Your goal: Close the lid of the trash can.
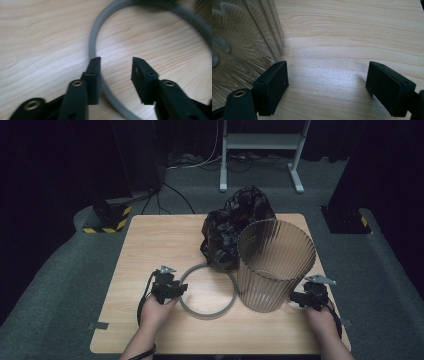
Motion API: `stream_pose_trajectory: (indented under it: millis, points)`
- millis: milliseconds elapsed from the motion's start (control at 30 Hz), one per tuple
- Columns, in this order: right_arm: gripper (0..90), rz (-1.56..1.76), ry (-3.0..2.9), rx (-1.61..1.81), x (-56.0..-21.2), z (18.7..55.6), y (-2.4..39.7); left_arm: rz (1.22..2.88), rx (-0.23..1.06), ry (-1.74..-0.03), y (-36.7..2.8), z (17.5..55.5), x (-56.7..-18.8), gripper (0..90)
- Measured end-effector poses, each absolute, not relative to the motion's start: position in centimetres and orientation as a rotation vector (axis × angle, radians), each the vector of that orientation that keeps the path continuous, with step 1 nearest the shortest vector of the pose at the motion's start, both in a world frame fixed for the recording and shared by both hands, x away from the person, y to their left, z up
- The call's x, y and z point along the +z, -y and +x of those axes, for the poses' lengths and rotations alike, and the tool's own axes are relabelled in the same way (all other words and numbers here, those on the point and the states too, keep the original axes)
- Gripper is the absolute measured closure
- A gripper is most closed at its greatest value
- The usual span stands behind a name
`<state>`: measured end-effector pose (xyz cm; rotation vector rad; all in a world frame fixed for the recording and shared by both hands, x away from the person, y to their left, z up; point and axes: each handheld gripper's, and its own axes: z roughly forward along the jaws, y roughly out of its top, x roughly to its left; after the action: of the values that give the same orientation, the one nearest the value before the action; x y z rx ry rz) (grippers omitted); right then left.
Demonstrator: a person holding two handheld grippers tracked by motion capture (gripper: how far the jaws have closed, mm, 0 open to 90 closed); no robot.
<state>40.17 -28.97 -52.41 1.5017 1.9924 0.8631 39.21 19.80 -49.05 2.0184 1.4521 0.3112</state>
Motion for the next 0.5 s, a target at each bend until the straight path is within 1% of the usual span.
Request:
stream_pose_trajectory:
  millis: [100, 400, 500]
  points:
    - [17.9, 1.501, -1.994, 0.864, -52.4, 40.2, 29.0, 1.992, 0.287, -1.516, -20.1, 39.4, -49.2, 66.8]
    - [18.0, 1.496, -2.002, 0.870, -52.4, 40.3, 29.0, 1.986, 0.230, -1.594, -20.0, 40.0, -49.7, 67.4]
    - [18.0, 1.497, -1.999, 0.871, -52.4, 40.3, 29.0, 2.041, 0.199, -1.625, -19.9, 40.7, -49.6, 68.8]
